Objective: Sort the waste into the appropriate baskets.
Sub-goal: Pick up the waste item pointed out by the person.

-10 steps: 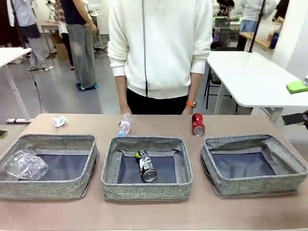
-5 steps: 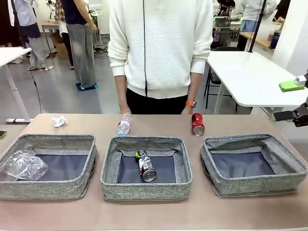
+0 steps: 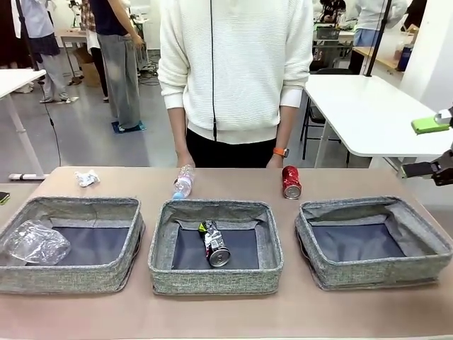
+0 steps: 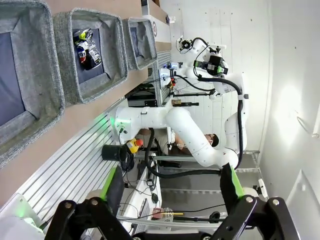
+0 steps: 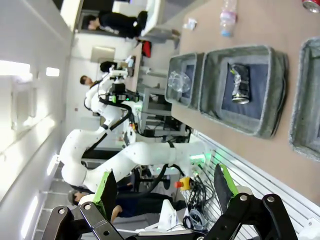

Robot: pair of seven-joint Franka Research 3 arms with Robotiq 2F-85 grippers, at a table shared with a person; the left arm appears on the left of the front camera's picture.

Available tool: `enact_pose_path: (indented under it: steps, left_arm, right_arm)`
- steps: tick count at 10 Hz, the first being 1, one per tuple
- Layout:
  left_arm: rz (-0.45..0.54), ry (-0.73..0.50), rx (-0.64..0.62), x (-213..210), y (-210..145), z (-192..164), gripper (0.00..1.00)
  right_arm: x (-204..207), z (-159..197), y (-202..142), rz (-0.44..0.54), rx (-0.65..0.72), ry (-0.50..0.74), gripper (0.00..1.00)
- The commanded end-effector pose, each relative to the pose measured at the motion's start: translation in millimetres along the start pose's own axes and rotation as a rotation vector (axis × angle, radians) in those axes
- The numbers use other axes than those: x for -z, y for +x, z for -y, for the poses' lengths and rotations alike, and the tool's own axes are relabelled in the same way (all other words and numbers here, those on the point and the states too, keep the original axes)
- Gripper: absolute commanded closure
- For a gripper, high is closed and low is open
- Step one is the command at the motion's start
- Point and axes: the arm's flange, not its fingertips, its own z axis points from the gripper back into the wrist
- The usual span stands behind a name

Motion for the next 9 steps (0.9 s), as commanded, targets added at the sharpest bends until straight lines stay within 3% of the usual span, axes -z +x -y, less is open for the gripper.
enact_pose_path:
  steps: [1,9]
  left_arm:
    - [-0.01,-0.005,0.003,1.2,-1.6,1.9,0.0]
    - [-0.01,-0.005,0.003,1.2,-1.6,1.9,0.0]
  right_arm:
    - [3.7,-3.8,3.8,0.008,-0.015,0.002,0.0]
    - [3.7,-3.8,3.8,0.008,-0.015,0.002,0.0]
